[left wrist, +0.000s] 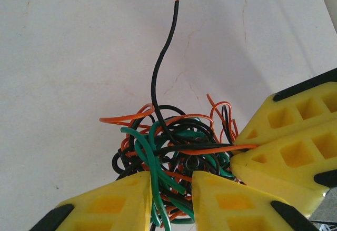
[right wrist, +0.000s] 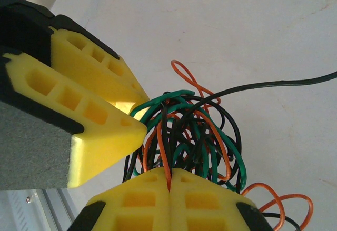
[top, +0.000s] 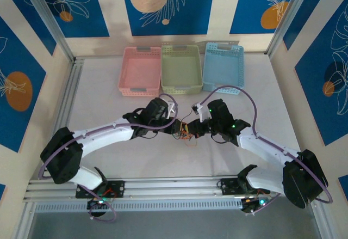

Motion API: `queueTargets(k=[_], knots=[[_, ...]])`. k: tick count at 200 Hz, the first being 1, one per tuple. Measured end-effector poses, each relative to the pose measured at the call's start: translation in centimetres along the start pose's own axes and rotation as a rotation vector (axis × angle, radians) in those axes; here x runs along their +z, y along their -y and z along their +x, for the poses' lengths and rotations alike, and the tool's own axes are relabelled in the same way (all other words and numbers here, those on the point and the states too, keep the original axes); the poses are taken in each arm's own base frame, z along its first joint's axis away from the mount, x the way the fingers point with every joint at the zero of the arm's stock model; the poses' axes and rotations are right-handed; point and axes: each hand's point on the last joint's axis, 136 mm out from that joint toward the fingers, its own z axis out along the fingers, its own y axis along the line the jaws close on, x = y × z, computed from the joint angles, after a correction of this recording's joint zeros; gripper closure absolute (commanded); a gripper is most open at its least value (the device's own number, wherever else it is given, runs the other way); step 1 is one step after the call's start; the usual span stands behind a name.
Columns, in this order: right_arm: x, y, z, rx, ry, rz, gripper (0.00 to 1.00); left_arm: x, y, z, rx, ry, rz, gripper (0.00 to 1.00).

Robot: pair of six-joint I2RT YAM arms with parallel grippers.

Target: Untangle the cables

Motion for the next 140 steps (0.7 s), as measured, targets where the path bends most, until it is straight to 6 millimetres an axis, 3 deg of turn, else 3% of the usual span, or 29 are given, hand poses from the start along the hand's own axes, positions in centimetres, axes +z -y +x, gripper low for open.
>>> queueTargets(k=[62, 92, 140], knots=[[0.0, 0.0, 0.0, 0.0, 0.0, 0.0, 1.0, 0.1, -0.3, 0.1, -0.003, 0.0, -0.009, 0.86], [0.0, 0.0, 0.0, 0.0, 0.0, 0.0, 1.0, 0.0, -0.6, 0.1, 0.005, 0.008, -0.026, 1.0], [0.0, -0.1, -0.3, -0.006, 0.011, -0.007, 1.0, -1.8, -1.0, -0.3, 0.013, 0.064, -0.053, 1.0]])
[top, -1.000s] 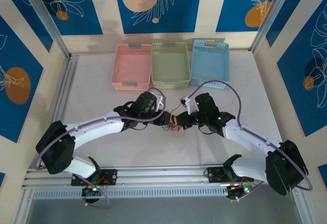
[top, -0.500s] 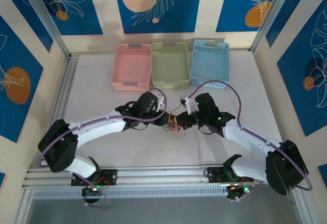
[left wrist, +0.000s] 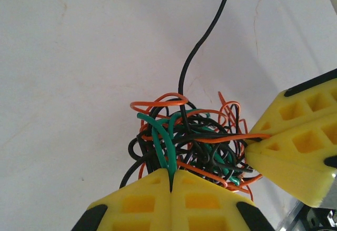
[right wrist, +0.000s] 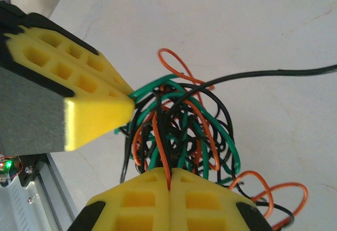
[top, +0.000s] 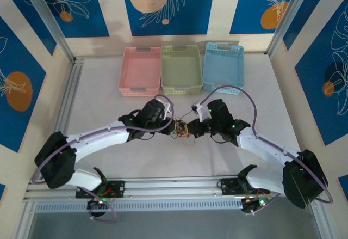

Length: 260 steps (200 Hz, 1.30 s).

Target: Untangle the cables

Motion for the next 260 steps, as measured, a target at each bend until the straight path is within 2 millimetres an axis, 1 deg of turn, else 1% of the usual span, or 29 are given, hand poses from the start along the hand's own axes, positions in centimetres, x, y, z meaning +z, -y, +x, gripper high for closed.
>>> queueTargets(k=[24, 45, 67, 115, 186, 230, 260], knots=[[0.0, -0.1, -0.2, -0.003, 0.006, -0.004, 1.0, -1.5, -0.4, -0.3, 0.005, 0.034, -0.012, 1.0], [0.0, -0.2, -0.3, -0.008, 0.011, -0.01, 1.0, -2.6, -0.9, -0.1, 0.009, 0.046, -0.022, 1.0], [0.0, -0.3, -0.4, -0.011, 0.015, -0.013, 1.0, -3.9, -1.7, -0.4, 0.006, 0.069, -0.038, 1.0], [0.0, -0.2, -0.3, -0.007, 0.009, -0.009, 1.0, -7.4, -4.0, -1.6, -0.01, 0.139, -0.096, 1.0], [0.0, -0.2, -0.3, -0.007, 0.009, -0.009, 1.0, -10.3, -7.0, -1.6, -0.043, 0.174, -0.168, 1.0], [0.0, -0.2, -0.3, -0.007, 0.01, -0.009, 1.0, -13.9, -9.5, -1.9, -0.056, 0.226, -0.25, 1.0], [0.1, -0.2, -0.2, -0.005, 0.008, -0.009, 1.0, -16.6, -10.1, -2.6, -0.042, 0.271, -0.304, 1.0]])
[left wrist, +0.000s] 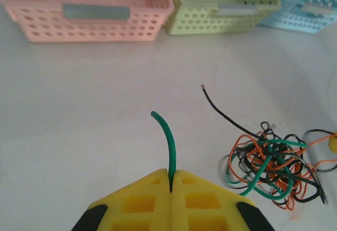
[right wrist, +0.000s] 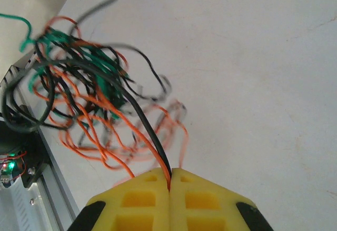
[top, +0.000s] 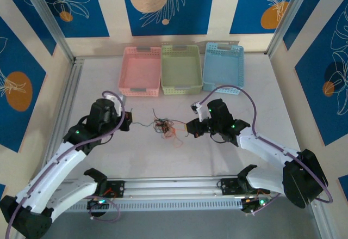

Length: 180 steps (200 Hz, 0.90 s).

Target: Untangle the cables

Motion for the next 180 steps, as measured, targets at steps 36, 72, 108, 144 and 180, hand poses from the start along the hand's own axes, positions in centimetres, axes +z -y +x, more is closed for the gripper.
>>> queueTargets(k=[36, 72, 108, 144, 180], knots=[[0.0, 0.0, 0.0, 0.007, 0.0, 0.001, 1.0, -2.2, -1.6, -1.3, 0.019, 0.059, -0.084, 1.0], [0.0, 0.0, -0.1, 0.005, 0.005, -0.001, 1.0, -3.8, -3.0, -1.5, 0.017, 0.102, -0.141, 1.0], [0.0, 0.0, -0.2, 0.005, 0.006, -0.001, 1.0, -3.8, -3.8, -1.1, 0.028, 0.085, -0.181, 1.0], [0.0, 0.0, -0.2, 0.005, 0.006, 0.0, 1.0, -3.6, -4.0, -1.1, 0.032, 0.075, -0.19, 1.0], [0.1, 0.1, 0.0, 0.008, 0.001, 0.001, 1.0, -3.0, -3.8, -0.8, 0.03, 0.049, -0.175, 1.0]])
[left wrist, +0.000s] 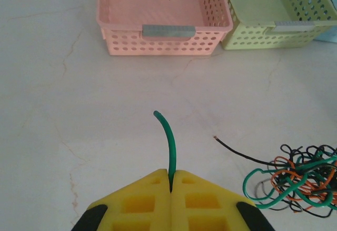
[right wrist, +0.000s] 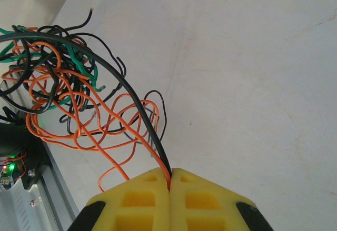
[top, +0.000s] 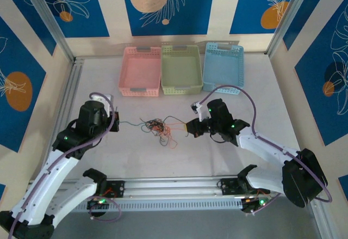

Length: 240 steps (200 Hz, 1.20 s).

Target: Untangle the cables

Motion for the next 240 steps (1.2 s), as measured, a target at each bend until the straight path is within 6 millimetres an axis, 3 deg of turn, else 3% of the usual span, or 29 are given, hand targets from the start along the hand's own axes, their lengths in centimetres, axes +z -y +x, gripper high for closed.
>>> queueTargets(k=[37, 87, 118, 142, 163, 193, 240], knots=[[0.1, 0.3, 0.2, 0.008, -0.008, 0.007, 1.0, 1.6, 2.1, 0.8, -0.006, -0.055, 0.109, 1.0], [0.2, 0.6, 0.6, 0.019, -0.024, 0.017, 1.0, 5.8, 5.5, 5.5, -0.094, -0.252, 0.296, 1.0], [0.2, 0.7, 0.6, 0.029, -0.026, 0.024, 0.61, 5.7, 6.5, 5.4, -0.12, -0.25, 0.355, 1.0], [0.0, 0.7, 0.6, 0.03, -0.023, 0.031, 0.48, 5.4, 7.0, 5.2, -0.12, -0.251, 0.384, 1.0], [-0.8, 0.2, 0.1, 0.015, 0.003, 0.031, 0.45, 4.6, 7.9, 4.0, -0.117, -0.235, 0.429, 1.0], [-2.2, -1.5, -0.9, -0.03, 0.047, 0.001, 0.47, 2.3, 10.0, 0.5, -0.096, -0.168, 0.528, 1.0], [-3.6, -6.2, -3.3, -0.139, 0.08, -0.081, 0.55, -2.7, 13.1, -5.5, -0.039, -0.034, 0.681, 1.0]])
